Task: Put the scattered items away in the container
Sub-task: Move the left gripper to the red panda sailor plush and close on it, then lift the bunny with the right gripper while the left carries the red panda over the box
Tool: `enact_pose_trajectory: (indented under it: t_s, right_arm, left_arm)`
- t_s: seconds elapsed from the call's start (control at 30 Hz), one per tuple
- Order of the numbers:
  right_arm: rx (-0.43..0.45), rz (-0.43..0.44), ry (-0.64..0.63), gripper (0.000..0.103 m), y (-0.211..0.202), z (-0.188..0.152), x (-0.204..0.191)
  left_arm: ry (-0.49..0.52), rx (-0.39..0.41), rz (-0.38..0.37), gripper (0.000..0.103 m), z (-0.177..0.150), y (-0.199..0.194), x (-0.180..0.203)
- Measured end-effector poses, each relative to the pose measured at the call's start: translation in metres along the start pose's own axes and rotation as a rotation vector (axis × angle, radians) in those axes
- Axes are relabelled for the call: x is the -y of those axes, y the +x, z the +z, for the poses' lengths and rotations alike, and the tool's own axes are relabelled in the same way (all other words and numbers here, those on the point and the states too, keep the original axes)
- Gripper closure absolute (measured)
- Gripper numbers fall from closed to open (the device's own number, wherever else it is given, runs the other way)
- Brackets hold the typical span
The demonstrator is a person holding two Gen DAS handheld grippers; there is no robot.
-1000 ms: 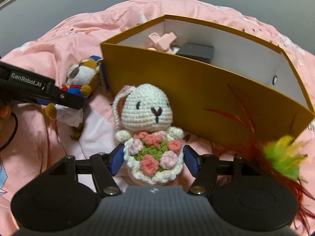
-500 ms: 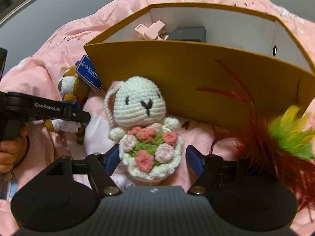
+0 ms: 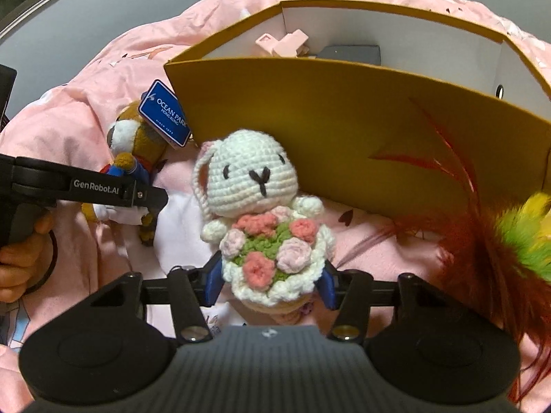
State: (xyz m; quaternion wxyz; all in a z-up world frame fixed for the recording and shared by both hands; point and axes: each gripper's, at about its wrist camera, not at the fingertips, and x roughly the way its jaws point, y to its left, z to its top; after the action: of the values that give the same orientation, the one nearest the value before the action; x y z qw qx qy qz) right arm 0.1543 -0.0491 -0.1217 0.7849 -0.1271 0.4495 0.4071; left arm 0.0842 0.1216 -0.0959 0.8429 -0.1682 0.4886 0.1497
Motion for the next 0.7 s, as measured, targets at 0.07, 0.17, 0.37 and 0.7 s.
enact_pose_trajectory:
  t_s: [0.07,0.17,0.37,0.7]
  right_arm:
    - [0.013,0.000,-0.006,0.048,-0.005,0.000,-0.001]
    - [0.033,0.008,-0.010,0.049,-0.014,0.002,-0.003]
    - [0.106,0.025,-0.001,0.051,-0.042,0.009,-0.004]
    - [0.206,0.052,0.050,0.052,-0.088,0.024,-0.001]
  left_arm:
    - [0.016,0.019,0.009,0.060,-0.002,-0.007,0.004]
    - [0.038,0.053,0.011,0.060,-0.006,-0.022,0.010]
    - [0.045,0.115,-0.034,0.060,-0.007,-0.052,0.018]
    - [0.096,0.204,-0.097,0.061,-0.002,-0.088,0.038]
